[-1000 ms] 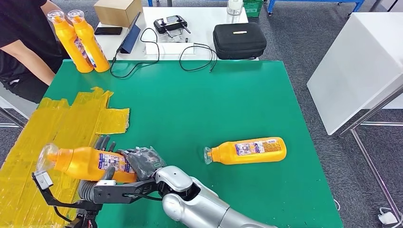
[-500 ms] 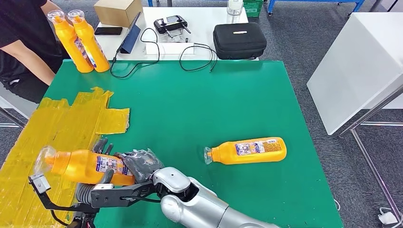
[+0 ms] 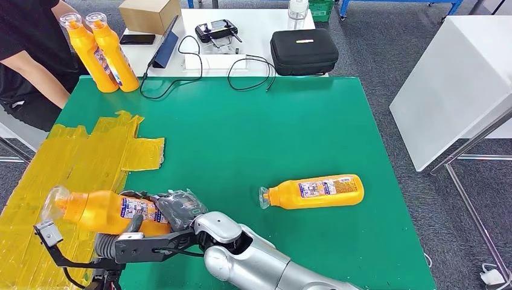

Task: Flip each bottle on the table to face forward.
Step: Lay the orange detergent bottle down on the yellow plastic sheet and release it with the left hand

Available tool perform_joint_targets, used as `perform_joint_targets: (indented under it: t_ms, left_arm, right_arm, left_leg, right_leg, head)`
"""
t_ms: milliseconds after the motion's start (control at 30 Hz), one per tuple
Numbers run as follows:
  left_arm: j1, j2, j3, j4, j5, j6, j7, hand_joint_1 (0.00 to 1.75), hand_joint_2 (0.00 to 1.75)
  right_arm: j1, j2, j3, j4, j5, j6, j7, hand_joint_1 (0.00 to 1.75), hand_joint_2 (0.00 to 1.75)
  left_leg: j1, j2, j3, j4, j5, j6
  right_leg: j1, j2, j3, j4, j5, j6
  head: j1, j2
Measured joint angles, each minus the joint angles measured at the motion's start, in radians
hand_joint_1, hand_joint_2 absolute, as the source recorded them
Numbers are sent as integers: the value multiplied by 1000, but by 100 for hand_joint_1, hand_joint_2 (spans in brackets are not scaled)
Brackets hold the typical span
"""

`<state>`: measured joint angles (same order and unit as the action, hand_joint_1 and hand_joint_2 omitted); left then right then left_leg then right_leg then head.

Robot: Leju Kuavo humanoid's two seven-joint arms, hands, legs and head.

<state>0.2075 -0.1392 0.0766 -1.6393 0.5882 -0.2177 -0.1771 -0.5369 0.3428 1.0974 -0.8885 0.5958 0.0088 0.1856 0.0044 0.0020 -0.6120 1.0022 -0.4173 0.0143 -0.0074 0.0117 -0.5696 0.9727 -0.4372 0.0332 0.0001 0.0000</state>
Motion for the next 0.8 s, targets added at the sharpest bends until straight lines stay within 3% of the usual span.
perform_joint_targets:
  t_ms: [33, 167, 267, 400, 600, 800]
  left_arm:
    - [-2, -1, 1, 0, -1, 3, -1, 175, 175]
    - [-19, -1, 9, -3, -14, 20, -7, 175, 175]
    - [-30, 0, 14, -7, -104, 74, -37, 175, 175]
    - [-66, 16, 23, -17, -391, 236, -91, 175, 175]
    - [-94, 35, 40, -17, -498, 292, -100, 175, 175]
    - [-107, 60, 78, -9, -917, 457, -86, 175, 175]
  right_arm:
    - [1, 0, 0, 0, -4, 0, -1, 0, 175]
    - [13, -4, 0, 0, -17, 3, -9, 0, 0]
    - [23, -19, -7, -11, -47, -42, -36, 0, 0]
    - [64, -79, -59, -90, -79, -128, -72, 0, 0]
    - [108, -137, -113, -178, -82, -151, -77, 0, 0]
    - [203, -202, -211, -319, -82, -196, -103, 0, 0]
  left_leg:
    - [0, 0, 0, 0, 0, 0]
    - [0, 0, 0, 0, 0, 0]
    - [0, -1, 0, 0, 0, 0]
    - [0, -2, 0, 0, 0, 0]
    - [0, -2, 0, 0, 0, 0]
    - [0, -2, 0, 0, 0, 0]
  right_leg:
    - [0, 0, 0, 0, 0, 0]
    - [0, 0, 0, 0, 0, 0]
    - [0, -1, 0, 0, 0, 0]
    - [0, -1, 1, 0, 0, 0]
    - [0, -1, 1, 0, 0, 0]
    - [0, -1, 1, 0, 0, 0]
  head:
    - [0, 0]
    - [0, 0]
    - [0, 0]
    - [0, 0]
    - [0, 0]
    - [0, 0]
